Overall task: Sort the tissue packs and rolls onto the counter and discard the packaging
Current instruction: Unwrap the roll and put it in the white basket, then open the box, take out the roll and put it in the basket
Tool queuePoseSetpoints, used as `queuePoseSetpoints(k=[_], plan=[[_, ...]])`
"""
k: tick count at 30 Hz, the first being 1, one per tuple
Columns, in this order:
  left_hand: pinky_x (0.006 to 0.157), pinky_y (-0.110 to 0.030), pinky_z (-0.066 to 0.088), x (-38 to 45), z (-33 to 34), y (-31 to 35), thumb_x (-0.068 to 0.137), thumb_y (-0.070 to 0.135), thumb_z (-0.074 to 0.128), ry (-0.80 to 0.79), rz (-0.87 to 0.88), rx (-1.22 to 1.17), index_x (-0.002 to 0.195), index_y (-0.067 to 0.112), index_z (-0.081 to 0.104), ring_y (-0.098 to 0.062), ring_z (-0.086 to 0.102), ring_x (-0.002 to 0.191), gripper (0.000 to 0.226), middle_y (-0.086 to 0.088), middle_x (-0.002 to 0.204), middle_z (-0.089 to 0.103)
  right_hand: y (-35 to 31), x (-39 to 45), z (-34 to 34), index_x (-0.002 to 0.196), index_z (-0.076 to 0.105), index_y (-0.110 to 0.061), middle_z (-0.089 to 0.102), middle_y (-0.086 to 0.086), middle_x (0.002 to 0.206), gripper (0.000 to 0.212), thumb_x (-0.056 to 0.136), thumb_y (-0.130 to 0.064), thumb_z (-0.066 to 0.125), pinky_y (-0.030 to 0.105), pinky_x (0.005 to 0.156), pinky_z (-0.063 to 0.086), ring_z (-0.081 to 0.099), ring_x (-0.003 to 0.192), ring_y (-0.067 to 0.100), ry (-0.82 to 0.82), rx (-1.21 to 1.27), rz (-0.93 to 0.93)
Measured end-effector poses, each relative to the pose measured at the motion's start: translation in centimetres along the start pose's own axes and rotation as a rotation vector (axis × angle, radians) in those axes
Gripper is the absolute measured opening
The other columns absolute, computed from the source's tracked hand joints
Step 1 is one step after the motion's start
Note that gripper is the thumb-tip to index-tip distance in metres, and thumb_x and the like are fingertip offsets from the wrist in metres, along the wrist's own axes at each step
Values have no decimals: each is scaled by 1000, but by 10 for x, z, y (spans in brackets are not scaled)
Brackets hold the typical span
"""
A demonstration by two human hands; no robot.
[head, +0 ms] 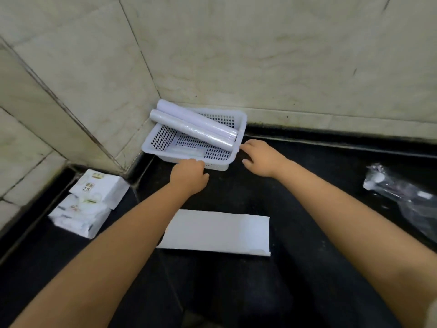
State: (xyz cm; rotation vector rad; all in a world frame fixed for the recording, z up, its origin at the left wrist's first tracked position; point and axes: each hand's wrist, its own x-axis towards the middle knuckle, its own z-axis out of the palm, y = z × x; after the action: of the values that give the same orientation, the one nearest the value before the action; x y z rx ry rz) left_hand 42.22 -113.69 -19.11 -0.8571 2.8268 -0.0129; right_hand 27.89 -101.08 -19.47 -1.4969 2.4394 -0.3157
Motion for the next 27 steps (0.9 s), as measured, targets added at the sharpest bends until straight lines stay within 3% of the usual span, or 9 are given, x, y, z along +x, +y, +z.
queuePoseSetpoints(k=[6,15,22,27], plan=[[83,-37,49,-53,-10,61,94,29,48,63,111,-87,116,7,58,-28,58,107,32,-14,116,62,7,-119,-25,140,31,-4,36,16,146,51,94,-20,45,32,111,26,32,135,28,148,14,107],[97,-41,43,-144,15,210,97,34,42,-66,462,2,131,9,47,-31,45,125,42,-13,135,49,53,-330,-5,137,37,-5,43,13,142,48,92,-20,47,30,109,27,37,132,25,178,29,444],[96,-40,43,-188,20,350,95,34,44,-87,721,51,128,10,48,-29,47,122,41,-11,132,51,133,-492,-3,130,46,-3,51,16,133,43,90,-16,51,26,101,28,45,125,28,313,91,750],[100,-41,42,-202,42,466,93,34,47,-132,798,-8,132,13,48,-28,47,125,43,-9,134,51,223,-593,5,133,42,-2,45,14,142,45,90,-14,51,25,104,24,39,132,26,337,171,906]])
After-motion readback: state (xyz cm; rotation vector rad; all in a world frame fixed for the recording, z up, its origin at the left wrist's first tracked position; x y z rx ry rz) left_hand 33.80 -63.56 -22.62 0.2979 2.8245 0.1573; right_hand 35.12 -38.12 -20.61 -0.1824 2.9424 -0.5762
